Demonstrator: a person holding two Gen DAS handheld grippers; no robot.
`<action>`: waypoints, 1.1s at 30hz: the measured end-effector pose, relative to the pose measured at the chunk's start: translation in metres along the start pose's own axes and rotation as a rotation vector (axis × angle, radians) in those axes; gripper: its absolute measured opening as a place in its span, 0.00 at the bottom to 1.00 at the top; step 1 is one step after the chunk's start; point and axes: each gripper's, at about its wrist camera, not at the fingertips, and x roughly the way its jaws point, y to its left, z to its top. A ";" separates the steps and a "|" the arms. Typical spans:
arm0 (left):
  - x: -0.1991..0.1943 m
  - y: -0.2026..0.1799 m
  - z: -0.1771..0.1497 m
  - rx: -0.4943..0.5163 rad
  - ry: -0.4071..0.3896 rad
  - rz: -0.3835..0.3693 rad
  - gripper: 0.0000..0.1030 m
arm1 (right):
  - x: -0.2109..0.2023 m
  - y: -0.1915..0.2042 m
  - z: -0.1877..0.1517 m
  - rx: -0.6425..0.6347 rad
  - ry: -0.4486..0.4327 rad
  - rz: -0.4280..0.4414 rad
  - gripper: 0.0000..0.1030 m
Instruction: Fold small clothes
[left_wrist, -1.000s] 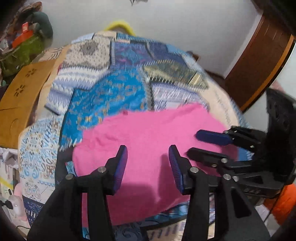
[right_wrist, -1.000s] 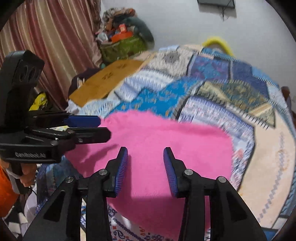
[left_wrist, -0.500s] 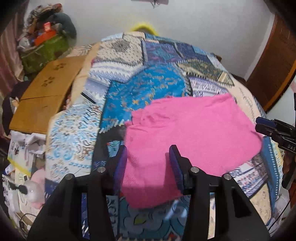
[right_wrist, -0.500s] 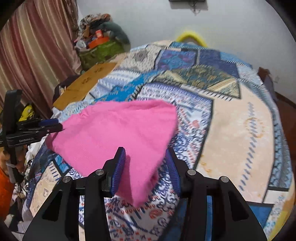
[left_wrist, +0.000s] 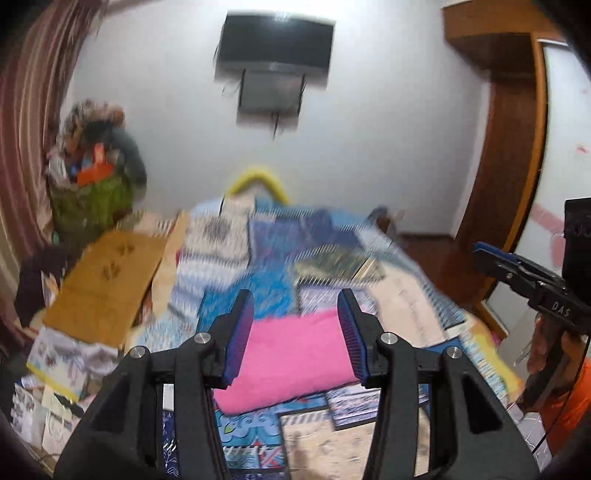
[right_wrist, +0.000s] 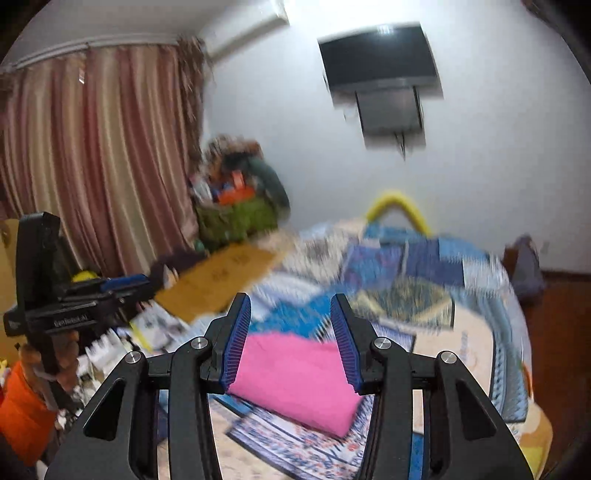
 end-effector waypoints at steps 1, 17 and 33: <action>-0.010 -0.007 0.001 0.008 -0.027 0.000 0.45 | -0.011 0.007 0.003 -0.009 -0.029 0.006 0.40; -0.080 -0.043 -0.028 0.006 -0.189 0.060 0.89 | -0.070 0.069 -0.016 -0.077 -0.207 -0.090 0.83; -0.086 -0.050 -0.037 -0.007 -0.213 0.069 0.97 | -0.070 0.060 -0.019 -0.052 -0.185 -0.125 0.93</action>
